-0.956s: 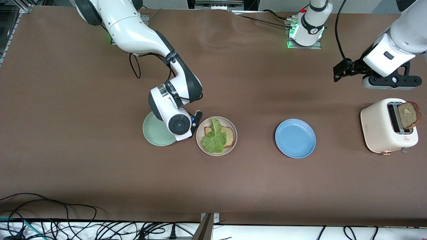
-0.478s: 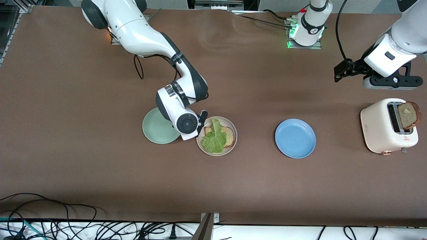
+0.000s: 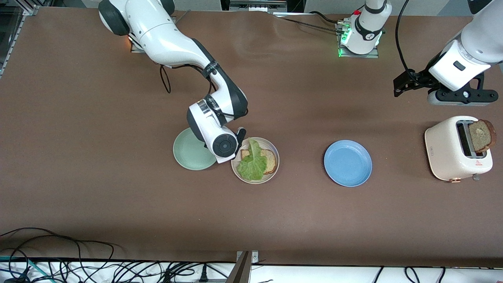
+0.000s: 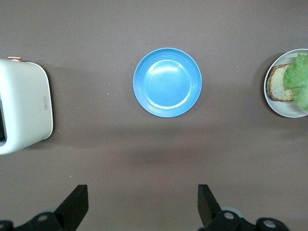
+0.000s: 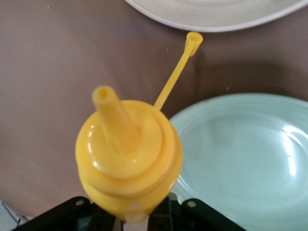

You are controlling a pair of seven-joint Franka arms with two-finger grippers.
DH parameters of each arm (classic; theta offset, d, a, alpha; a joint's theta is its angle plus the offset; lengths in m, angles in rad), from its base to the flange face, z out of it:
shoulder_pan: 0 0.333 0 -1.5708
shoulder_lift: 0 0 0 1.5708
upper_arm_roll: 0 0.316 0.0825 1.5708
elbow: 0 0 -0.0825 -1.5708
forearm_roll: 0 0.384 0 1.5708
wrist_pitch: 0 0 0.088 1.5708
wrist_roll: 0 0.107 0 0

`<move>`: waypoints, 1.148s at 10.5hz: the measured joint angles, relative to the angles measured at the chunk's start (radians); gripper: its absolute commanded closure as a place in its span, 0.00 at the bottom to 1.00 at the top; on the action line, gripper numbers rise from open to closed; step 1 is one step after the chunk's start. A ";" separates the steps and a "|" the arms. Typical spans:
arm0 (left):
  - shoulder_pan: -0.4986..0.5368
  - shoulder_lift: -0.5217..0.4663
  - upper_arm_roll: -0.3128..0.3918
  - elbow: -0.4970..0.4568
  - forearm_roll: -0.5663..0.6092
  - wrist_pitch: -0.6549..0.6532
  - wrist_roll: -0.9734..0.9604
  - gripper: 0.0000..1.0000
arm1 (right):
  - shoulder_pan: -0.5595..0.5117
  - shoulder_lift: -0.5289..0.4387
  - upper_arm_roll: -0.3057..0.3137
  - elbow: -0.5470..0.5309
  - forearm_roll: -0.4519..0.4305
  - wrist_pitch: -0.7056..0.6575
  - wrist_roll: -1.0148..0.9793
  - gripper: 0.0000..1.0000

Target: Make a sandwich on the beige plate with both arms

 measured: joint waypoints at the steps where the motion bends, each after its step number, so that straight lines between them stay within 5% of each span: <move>1: 0.000 0.000 0.000 0.000 0.000 0.000 0.000 0.00 | -0.016 -0.022 0.000 0.010 0.002 -0.023 -0.019 1.00; 7: 0.002 0.000 0.000 0.000 0.000 0.000 0.000 0.00 | -0.093 -0.171 0.009 -0.069 0.010 -0.063 -0.047 1.00; 12: 0.003 0.001 0.001 0.000 0.000 0.000 0.000 0.00 | -0.134 -0.324 0.010 -0.264 0.010 0.016 -0.047 1.00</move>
